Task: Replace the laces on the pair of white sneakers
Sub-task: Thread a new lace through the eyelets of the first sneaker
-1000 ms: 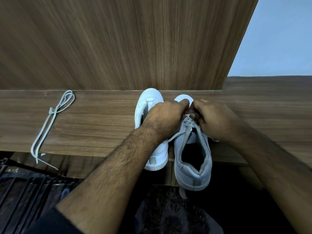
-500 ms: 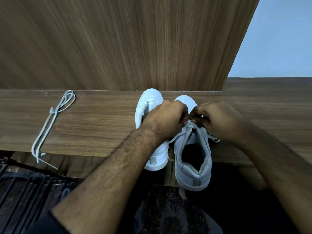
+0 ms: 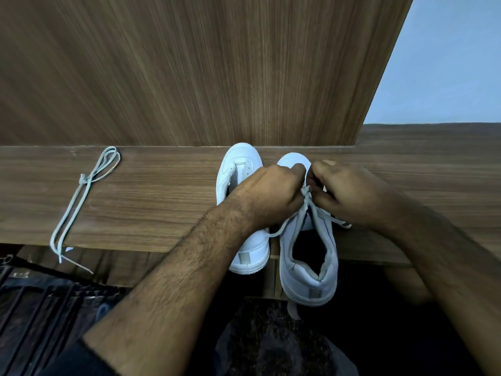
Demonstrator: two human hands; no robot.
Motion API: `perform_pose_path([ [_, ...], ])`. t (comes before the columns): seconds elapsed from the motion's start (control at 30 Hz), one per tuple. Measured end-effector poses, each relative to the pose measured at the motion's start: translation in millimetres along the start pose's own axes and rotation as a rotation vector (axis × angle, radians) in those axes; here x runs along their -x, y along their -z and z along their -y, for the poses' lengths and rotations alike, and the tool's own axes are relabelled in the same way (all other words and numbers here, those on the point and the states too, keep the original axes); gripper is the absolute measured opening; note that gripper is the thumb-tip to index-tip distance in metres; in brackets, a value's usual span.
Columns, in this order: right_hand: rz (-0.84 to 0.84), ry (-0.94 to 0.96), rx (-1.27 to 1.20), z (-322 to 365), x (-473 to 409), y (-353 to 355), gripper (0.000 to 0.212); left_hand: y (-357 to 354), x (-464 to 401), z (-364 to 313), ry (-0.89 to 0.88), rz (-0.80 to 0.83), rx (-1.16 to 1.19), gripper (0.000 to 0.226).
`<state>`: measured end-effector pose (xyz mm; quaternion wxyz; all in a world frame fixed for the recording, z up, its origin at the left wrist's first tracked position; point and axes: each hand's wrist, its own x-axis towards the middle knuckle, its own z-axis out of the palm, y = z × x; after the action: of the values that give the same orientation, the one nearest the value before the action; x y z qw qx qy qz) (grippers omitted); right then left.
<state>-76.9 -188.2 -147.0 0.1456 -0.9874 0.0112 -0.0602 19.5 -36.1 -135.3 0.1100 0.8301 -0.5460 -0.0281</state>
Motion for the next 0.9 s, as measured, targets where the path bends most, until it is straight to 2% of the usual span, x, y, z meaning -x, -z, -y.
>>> perform_pose_path([
  [0.2, -0.012, -0.092, -0.162, -11.2, 5.7, 1.1, 0.012, -0.2, 4.7, 10.8, 0.096, -0.020, 0.229, 0.007],
  [0.3, 0.027, -0.105, -0.266, -13.5, 10.7, 1.2, 0.004, 2.5, 8.7, 13.6, 0.110, 0.021, 0.282, 0.005],
  [0.47, 0.023, -0.099, -0.238, -11.7, 9.3, -0.4, 0.012, 2.3, 10.5, 5.4, 0.110, 0.030, 0.180, 0.006],
  [0.57, 0.016, 0.002, -0.142, -10.5, 8.1, 1.0, 0.011, 4.2, 9.3, -1.7, 0.072, 0.010, 0.052, 0.012],
  [0.67, -0.005, 0.045, -0.152, -9.6, 9.4, 4.2, 0.011, 5.0, 8.8, -3.5, 0.040, 0.000, -0.012, 0.010],
  [0.77, -0.015, 0.087, -0.152, -10.3, 8.0, 1.1, 0.024, 0.8, 9.8, -5.0, 0.027, 0.003, 0.048, 0.007],
  [0.9, -0.031, 0.088, -0.177, -8.7, 7.6, 1.0, 0.022, -2.6, 10.8, -2.9, 0.014, 0.024, 0.098, 0.011],
])
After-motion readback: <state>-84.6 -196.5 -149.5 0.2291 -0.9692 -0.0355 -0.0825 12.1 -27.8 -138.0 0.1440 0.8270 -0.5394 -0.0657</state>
